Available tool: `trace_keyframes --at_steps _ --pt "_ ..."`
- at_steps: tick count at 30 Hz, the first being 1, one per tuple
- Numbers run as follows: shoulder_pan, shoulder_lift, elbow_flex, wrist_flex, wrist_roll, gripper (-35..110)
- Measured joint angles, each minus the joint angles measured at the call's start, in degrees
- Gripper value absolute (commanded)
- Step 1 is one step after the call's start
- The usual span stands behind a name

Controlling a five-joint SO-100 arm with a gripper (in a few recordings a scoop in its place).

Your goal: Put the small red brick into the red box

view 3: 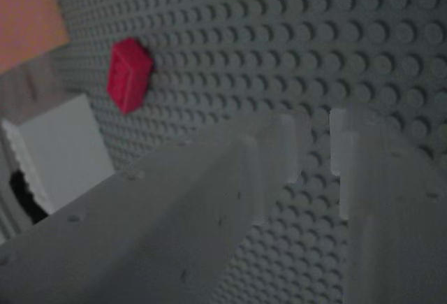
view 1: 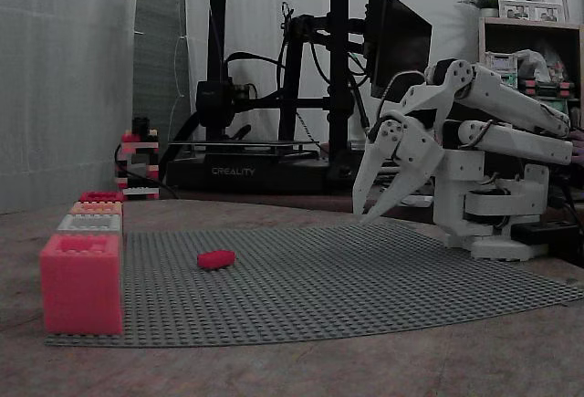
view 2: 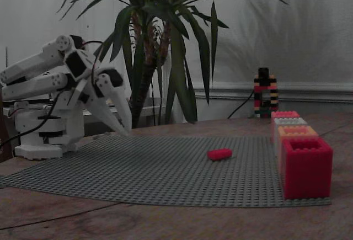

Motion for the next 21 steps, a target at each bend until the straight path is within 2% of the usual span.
trace_keyframes --at_steps 21 --pt "0.0 -0.4 0.0 -0.4 0.2 0"
